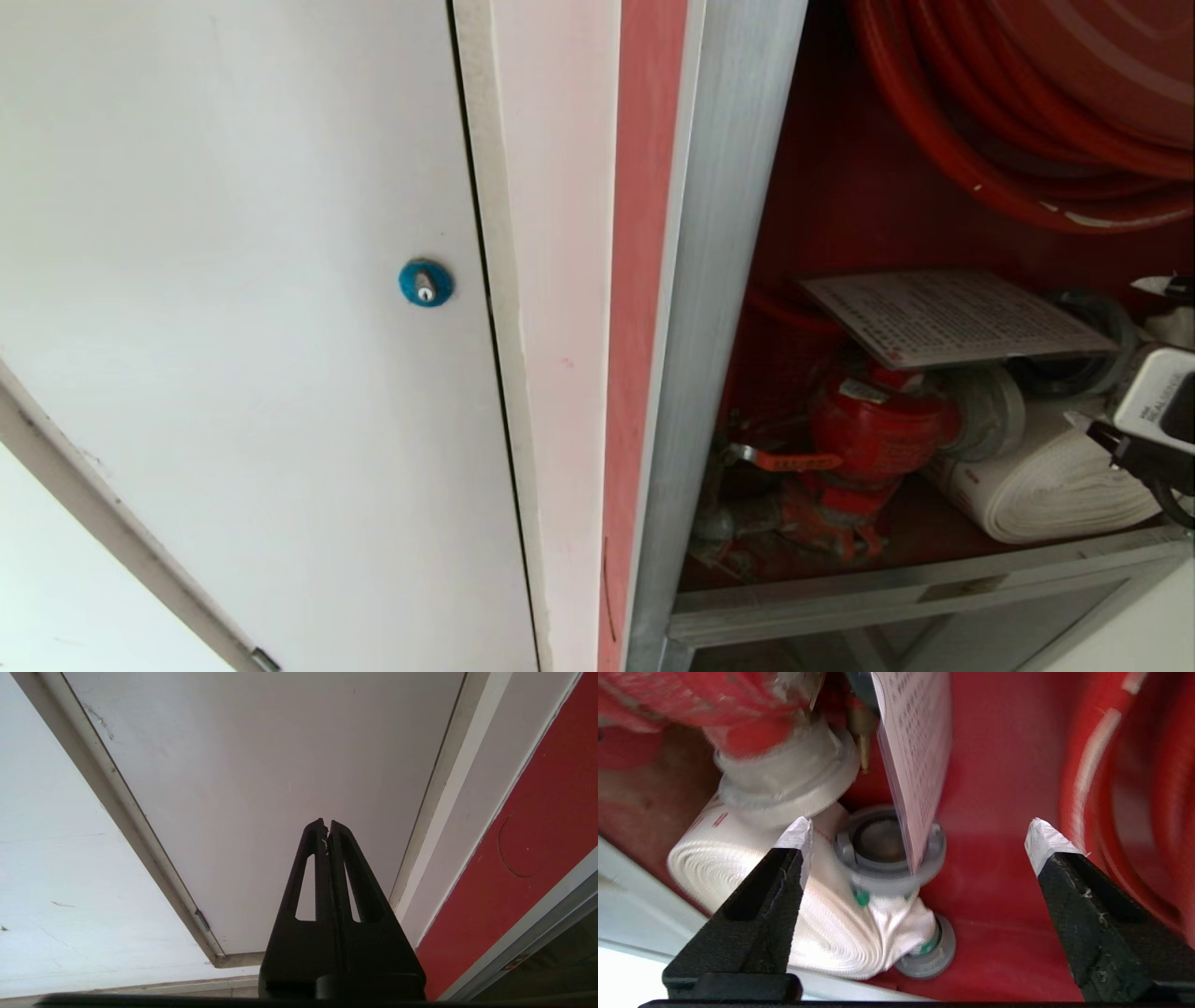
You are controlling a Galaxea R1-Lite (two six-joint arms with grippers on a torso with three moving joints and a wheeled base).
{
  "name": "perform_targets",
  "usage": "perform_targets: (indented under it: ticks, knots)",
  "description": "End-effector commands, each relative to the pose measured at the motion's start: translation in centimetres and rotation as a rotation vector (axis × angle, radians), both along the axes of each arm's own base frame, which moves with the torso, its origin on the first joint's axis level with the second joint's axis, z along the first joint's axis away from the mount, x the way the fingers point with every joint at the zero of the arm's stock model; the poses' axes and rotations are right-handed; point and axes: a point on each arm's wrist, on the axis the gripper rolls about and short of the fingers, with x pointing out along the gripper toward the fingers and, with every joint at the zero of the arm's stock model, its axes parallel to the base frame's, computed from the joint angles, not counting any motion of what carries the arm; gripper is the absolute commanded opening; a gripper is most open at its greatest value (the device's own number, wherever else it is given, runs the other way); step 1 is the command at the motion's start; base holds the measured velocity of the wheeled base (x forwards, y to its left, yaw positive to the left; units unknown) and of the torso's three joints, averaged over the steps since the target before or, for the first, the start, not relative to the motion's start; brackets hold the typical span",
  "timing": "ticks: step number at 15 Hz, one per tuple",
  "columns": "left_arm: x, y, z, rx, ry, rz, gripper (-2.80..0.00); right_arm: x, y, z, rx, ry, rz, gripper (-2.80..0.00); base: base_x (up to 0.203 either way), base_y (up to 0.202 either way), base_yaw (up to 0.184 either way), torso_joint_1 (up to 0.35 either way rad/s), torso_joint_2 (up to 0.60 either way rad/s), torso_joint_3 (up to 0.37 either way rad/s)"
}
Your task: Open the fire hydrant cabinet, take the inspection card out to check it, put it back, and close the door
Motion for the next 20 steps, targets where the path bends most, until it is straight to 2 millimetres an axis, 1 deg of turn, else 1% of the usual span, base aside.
perform_targets:
  ticks: [1,4,7,8,11,12,16,20]
  knots:
    - [0.0,0.0,0.0,0.0,-0.001,0.0,-2.8,1.9,0.1,-0.7,-0.019,0.045,-0.002,0.0,0.0,0.0,0.0,0.0,0.0,0.0]
    - [0.0,0.0,0.0,0.0,-0.001,0.0,-2.8,4.0,0.2,-1.0,-0.049,0.074,-0.005,0.0,0.0,0.0,0.0,0.0,0.0,0.0]
    - [0.0,0.0,0.0,0.0,-0.001,0.0,-2.8,6.7,0.3,-0.4,-0.06,0.029,-0.01,0.0,0.0,0.0,0.0,0.0,0.0,0.0]
    - [0.0,0.0,0.0,0.001,-0.001,0.0,-2.8,7.3,0.2,-0.2,-0.064,0.022,-0.014,0.0,0.0,0.0,0.0,0.0,0.0,0.0]
    - [0.0,0.0,0.0,0.0,-0.001,0.0,-2.8,8.1,0.2,-0.1,-0.085,0.024,-0.017,0.0,0.0,0.0,0.0,0.0,0.0,0.0]
    - [0.0,0.0,0.0,0.0,-0.001,0.0,-2.8,8.2,0.1,-0.2,-0.086,0.029,-0.02,-2.8,0.0,0.0,0.0,0.0,0.0,0.0]
    - [0.0,0.0,0.0,0.0,-0.001,0.0,-2.8,8.7,0.2,-0.2,-0.085,0.024,-0.02,-2.8,0.0,0.0,0.0,0.0,0.0,0.0]
    - [0.0,0.0,0.0,0.0,-0.001,0.0,-2.8,8.4,0.1,0.1,-0.103,0.004,-0.018,-2.8,0.0,0.0,0.0,0.0,0.0,0.0]
